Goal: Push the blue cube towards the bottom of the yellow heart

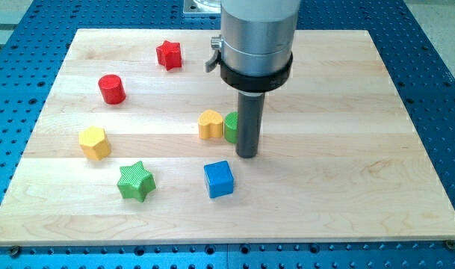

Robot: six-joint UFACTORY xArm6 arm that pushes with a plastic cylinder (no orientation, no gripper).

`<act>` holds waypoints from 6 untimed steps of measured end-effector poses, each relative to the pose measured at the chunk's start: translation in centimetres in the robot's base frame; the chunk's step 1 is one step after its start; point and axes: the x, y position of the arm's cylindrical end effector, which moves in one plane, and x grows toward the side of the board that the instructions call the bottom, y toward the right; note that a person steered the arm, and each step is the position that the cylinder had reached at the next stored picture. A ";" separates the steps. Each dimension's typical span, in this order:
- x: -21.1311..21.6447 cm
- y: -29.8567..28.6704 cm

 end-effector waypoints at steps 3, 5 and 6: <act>0.0 18.2; 0.0 18.6; 0.0 19.3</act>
